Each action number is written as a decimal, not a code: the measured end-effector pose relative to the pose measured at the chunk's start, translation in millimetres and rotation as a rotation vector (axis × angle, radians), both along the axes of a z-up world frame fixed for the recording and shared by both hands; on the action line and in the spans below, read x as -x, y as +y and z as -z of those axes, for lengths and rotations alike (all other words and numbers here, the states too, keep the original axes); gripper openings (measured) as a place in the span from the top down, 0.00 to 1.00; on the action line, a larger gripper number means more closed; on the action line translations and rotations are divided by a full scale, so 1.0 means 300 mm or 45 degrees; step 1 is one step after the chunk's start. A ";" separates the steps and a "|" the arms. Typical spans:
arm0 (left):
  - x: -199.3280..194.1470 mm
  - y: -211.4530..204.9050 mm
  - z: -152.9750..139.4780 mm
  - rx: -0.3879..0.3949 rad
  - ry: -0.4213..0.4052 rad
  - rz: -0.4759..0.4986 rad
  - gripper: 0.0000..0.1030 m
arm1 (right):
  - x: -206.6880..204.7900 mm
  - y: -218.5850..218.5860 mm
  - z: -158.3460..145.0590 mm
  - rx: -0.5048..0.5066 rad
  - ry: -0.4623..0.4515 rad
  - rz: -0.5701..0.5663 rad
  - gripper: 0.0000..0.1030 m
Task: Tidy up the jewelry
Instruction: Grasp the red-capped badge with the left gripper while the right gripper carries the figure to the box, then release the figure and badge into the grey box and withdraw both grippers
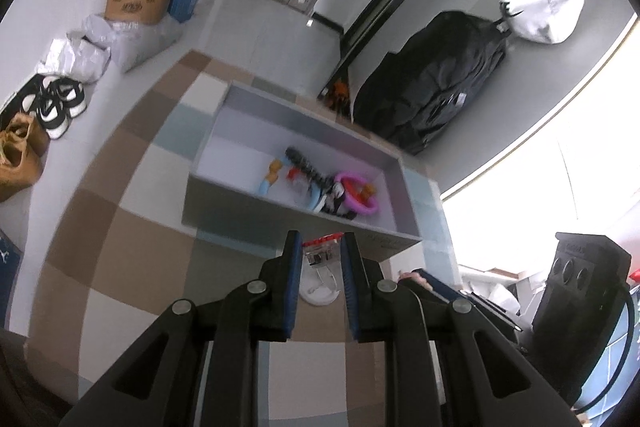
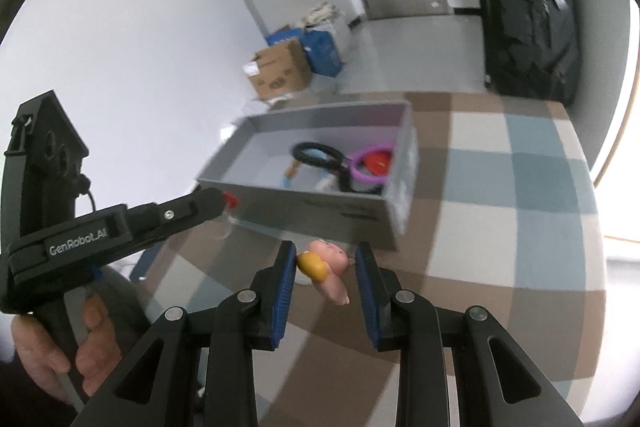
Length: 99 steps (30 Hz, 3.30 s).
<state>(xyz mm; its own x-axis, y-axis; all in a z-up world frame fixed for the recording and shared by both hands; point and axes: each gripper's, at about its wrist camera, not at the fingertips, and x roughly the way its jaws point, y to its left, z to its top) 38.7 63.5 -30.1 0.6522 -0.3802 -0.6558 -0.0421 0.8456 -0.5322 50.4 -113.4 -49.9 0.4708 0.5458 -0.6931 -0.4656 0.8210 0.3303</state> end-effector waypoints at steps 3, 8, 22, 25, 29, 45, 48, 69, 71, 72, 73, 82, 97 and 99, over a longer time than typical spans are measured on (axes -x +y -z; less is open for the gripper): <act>-0.002 0.014 -0.022 0.012 -0.028 -0.007 0.86 | 0.013 0.021 -0.035 -0.030 -0.038 -0.024 0.72; 0.011 0.039 -0.064 -0.019 -0.101 -0.037 0.86 | 0.005 0.042 -0.082 -0.058 -0.064 -0.040 0.72; -0.073 0.057 -0.106 -0.097 -0.213 -0.058 0.86 | -0.151 0.074 -0.160 -0.058 -0.110 -0.088 0.72; -0.094 0.048 -0.100 -0.097 -0.217 -0.040 0.86 | -0.188 0.071 -0.145 -0.065 -0.103 -0.081 0.72; -0.130 0.038 -0.076 -0.085 -0.177 -0.022 0.86 | -0.226 0.059 -0.122 -0.094 -0.076 -0.067 0.72; -0.211 -0.017 -0.018 -0.089 -0.090 0.049 0.86 | -0.319 0.035 -0.071 -0.193 -0.001 -0.070 0.72; -0.220 -0.017 -0.010 -0.088 -0.077 0.053 0.86 | -0.335 0.030 -0.061 -0.204 0.032 -0.061 0.72; -0.224 0.006 -0.014 0.016 -0.052 0.021 0.48 | -0.328 -0.057 -0.100 -0.295 0.006 0.042 0.41; -0.221 0.013 -0.013 0.008 -0.040 0.000 0.47 | -0.320 -0.056 -0.105 -0.281 0.002 0.040 0.41; -0.218 0.015 -0.013 0.009 -0.038 -0.003 0.46 | -0.317 -0.057 -0.107 -0.276 -0.001 0.038 0.41; -0.215 0.017 -0.015 0.006 -0.034 -0.008 0.46 | -0.310 -0.055 -0.108 -0.265 -0.007 0.037 0.41; -0.153 0.031 -0.036 -0.126 -0.051 -0.059 0.34 | -0.237 -0.045 -0.088 -0.156 -0.047 0.033 0.29; -0.035 0.018 -0.045 -0.255 -0.066 -0.084 0.20 | -0.076 -0.048 -0.099 -0.078 -0.129 0.028 0.14; -0.026 0.015 -0.038 -0.276 -0.054 -0.088 0.20 | -0.053 -0.054 -0.094 -0.077 -0.127 0.036 0.12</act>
